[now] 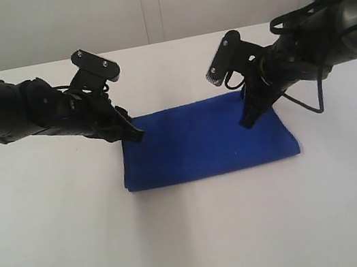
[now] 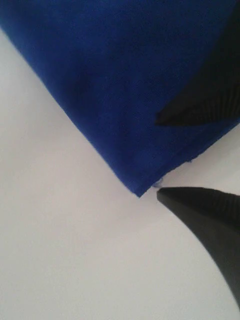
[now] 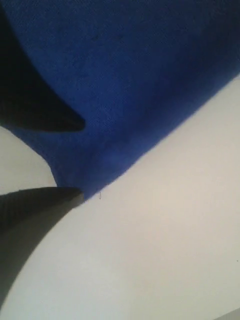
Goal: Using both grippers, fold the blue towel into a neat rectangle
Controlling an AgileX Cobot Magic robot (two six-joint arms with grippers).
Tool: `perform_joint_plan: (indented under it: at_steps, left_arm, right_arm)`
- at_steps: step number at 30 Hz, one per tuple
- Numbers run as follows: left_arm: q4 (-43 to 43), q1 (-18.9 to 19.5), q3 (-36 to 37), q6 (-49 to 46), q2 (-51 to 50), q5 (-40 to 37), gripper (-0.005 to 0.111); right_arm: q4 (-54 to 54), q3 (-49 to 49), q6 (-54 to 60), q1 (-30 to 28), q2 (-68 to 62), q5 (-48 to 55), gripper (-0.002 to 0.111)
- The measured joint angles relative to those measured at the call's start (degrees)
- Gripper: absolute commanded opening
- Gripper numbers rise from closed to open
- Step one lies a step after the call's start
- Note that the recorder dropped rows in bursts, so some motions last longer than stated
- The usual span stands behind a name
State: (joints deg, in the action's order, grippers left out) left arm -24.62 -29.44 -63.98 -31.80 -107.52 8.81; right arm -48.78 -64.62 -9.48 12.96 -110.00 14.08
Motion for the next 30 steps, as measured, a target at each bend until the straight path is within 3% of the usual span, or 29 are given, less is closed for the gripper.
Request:
perform_joint_plan:
  at_steps: [8,11,14,18,30]
  left_arm:
    - [0.0,1.11,0.0,-1.23,-0.13,0.21,0.052]
    - [0.0,1.92,0.0,-1.23,-0.13,0.21,0.047]
    - [0.0,2.45,0.0,-0.61,-0.02,-1.38,0.03]
    - [0.0,3.6,0.0,1.61,0.91,-6.72,0.002]
    - [0.0,11.4,0.0,12.74,4.52,-29.22,0.0]
  right_arm:
    - [-0.24,-2.62,-5.95,-0.13,0.0,3.38,0.036]
    - [-0.35,-4.26,-12.11,-0.45,0.0,7.6,0.019]
    - [-0.07,-5.02,-15.17,-0.7,0.0,12.07,0.0]
    - [3.93,-5.14,-16.04,-0.7,0.0,17.75,0.0]
    - [27.7,-5.02,-1.53,-1.74,1.09,28.43,0.0]
